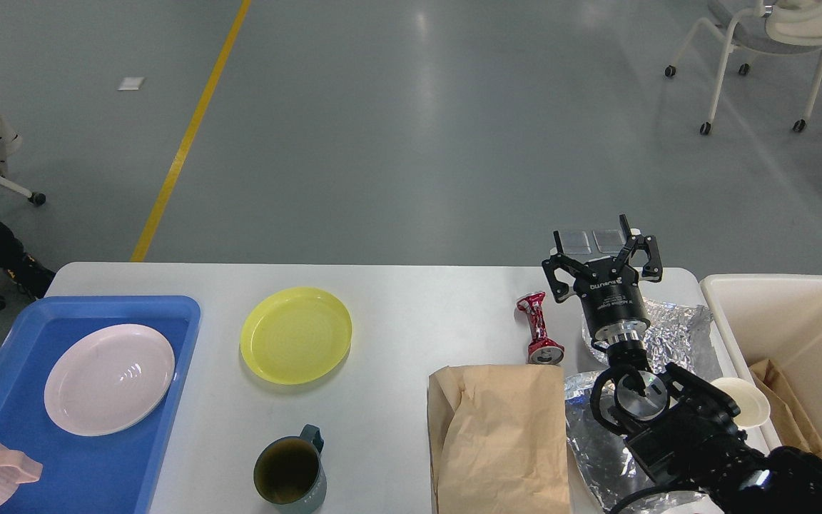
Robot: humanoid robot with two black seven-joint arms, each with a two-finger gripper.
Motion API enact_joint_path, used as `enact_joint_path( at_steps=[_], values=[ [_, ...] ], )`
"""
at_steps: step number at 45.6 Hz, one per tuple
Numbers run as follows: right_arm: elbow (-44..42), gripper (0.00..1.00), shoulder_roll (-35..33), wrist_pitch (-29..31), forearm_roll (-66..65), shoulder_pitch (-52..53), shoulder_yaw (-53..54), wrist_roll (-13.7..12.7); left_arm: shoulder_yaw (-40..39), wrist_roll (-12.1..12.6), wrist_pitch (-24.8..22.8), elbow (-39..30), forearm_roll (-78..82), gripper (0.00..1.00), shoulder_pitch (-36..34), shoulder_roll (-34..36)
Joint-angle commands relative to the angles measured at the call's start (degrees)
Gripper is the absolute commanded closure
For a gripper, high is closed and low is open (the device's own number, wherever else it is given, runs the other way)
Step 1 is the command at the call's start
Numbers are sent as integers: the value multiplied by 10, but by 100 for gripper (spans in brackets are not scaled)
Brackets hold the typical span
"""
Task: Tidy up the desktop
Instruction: 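Lift the pink mug and place it at the tray corner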
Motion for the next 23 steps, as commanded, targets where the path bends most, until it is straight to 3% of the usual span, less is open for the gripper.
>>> enact_joint_path(
  at_steps=[1, 23],
  values=[
    [0, 0, 0, 0, 0, 0, 0, 0, -30, 2, 9, 22, -5, 99, 53, 1],
    [0, 0, 0, 0, 0, 0, 0, 0, -53, 0, 39, 112, -60, 97, 136, -10]
  ],
)
